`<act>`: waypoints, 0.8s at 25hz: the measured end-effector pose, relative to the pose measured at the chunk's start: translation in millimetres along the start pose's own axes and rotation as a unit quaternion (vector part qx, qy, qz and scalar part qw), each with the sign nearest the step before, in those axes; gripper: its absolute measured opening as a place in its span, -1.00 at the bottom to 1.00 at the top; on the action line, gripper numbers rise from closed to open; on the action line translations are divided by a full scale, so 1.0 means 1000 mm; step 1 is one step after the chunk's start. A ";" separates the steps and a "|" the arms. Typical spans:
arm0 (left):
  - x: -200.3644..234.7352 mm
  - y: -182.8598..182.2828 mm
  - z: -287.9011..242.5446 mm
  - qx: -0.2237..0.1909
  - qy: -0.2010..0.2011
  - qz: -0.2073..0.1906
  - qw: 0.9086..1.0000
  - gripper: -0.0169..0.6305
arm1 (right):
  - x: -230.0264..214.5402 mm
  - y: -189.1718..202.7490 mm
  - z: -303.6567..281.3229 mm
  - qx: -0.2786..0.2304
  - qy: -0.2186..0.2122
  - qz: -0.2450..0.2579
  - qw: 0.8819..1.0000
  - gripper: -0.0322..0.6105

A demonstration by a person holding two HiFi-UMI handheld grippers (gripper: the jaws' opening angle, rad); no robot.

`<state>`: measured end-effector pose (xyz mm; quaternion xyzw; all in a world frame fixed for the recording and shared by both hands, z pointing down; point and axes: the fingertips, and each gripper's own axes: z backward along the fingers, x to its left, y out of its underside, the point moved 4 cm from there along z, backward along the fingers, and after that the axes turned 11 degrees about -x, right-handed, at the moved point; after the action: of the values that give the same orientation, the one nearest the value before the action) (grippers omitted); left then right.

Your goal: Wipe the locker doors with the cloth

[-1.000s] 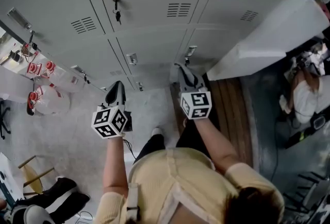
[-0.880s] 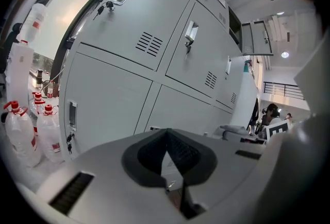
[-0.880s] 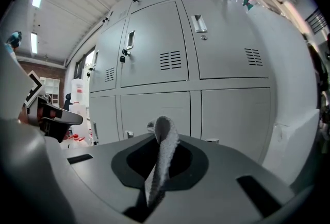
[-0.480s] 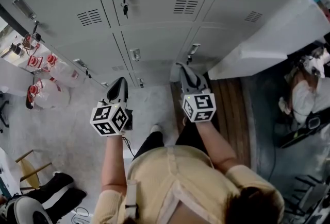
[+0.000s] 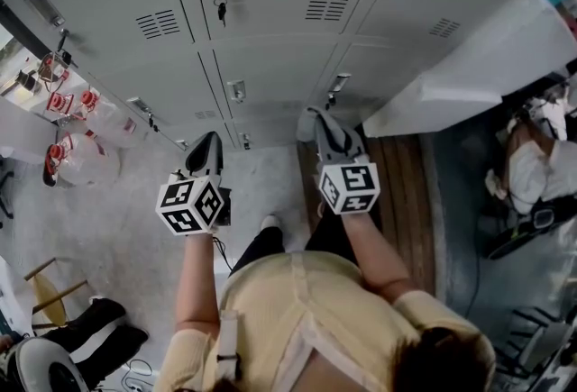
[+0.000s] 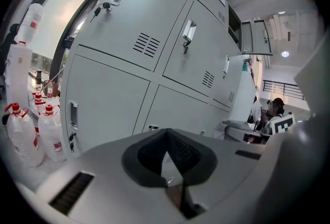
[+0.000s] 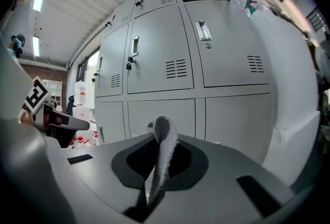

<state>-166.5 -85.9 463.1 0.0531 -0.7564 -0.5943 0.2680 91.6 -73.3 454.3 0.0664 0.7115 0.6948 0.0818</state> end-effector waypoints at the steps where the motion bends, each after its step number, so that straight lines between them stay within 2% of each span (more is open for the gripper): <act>1: 0.000 0.000 0.000 0.000 0.000 0.000 1.000 -0.94 | 0.000 -0.001 0.000 -0.002 0.000 -0.001 1.000 -0.85; 20: 0.007 -0.004 -0.007 0.003 -0.014 -0.008 1.000 -0.94 | 0.002 0.004 -0.015 0.015 -0.013 -0.008 1.000 -0.85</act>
<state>-170.7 -95.7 462.8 0.0516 -0.7613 -0.5949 0.2525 86.0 -87.7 458.4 0.0707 0.7211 0.6826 0.0952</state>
